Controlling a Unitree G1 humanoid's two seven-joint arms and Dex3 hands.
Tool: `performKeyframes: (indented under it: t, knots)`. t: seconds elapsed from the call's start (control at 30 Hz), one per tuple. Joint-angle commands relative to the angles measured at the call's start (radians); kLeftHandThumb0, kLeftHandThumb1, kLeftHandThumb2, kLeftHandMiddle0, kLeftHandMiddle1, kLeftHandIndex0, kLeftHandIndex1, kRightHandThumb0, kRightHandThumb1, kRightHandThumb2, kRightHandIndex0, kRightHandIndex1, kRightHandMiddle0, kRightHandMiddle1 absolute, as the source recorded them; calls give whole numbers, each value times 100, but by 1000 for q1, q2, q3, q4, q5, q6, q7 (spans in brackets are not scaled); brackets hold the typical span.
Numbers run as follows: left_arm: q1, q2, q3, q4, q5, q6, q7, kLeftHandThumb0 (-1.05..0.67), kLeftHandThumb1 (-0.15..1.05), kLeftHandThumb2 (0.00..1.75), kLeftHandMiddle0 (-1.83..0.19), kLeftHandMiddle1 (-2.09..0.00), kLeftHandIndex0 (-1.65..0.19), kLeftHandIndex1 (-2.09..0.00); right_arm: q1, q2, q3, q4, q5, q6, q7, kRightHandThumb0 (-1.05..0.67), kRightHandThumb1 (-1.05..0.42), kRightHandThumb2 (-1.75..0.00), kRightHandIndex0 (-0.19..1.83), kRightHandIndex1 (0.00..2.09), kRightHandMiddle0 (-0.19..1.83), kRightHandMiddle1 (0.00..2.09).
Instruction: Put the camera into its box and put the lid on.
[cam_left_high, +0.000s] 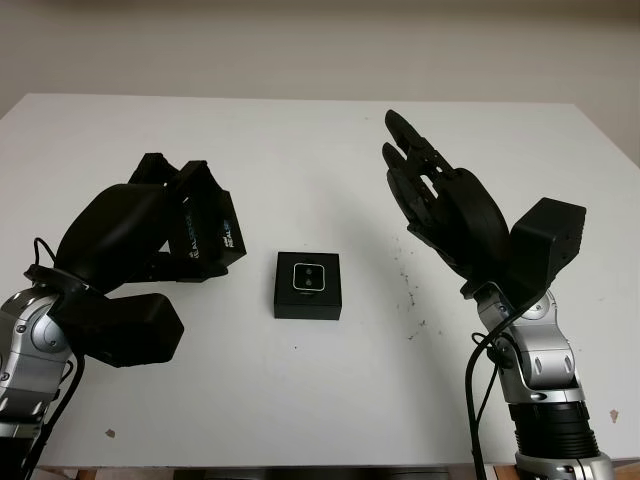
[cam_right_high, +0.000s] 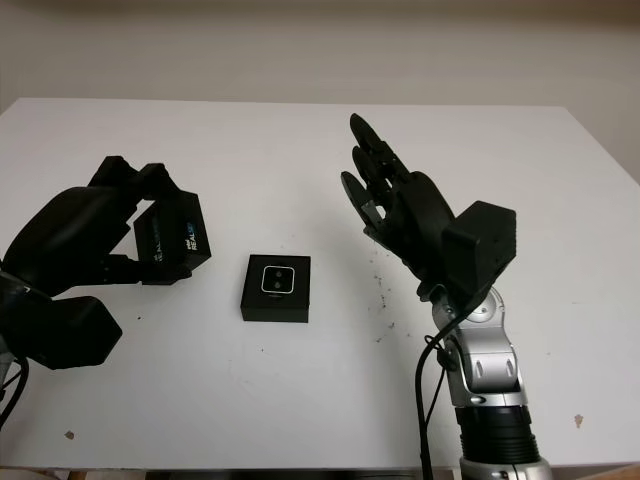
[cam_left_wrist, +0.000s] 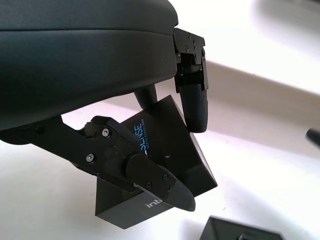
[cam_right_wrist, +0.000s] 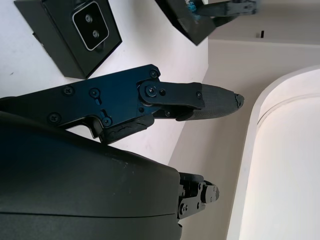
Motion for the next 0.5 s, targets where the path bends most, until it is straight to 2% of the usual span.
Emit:
performKeyframes:
  t: [0.0, 0.13, 0.3, 0.4, 0.47]
  knots:
    - [-46, 0, -4, -9, -15, -1, -19, -18, 101, 5, -17, -176, -13, -168, 6, -4, -2, -4, 2, -1, 2, -66, -105, -42, -1, 5, 3, 4]
    - [-127, 1, -38, -1, -92, 36, -140, -15, 101, 5, -15, -181, -12, -173, 6, 0, -5, -4, 8, 1, 4, -65, -105, -42, -1, 5, 3, 3]
    - [-240, -13, -110, 2, -181, 156, -329, -11, 101, 5, -14, -186, -9, -177, 2, 8, -13, -5, 24, 5, 1, -63, -105, -43, -2, 5, 2, 3]
    - [-300, -14, -159, 17, -191, 206, -413, -13, 100, 5, -13, -186, -9, -181, -3, 20, -21, -7, 43, 8, -9, -70, -105, -44, -5, 3, -1, 1]
    - [-331, -21, -184, 29, -200, 232, -454, -12, 99, 4, -15, -183, -11, -180, -10, 26, -24, 2, 49, 0, -17, -73, -105, -53, -12, 1, -8, 0]
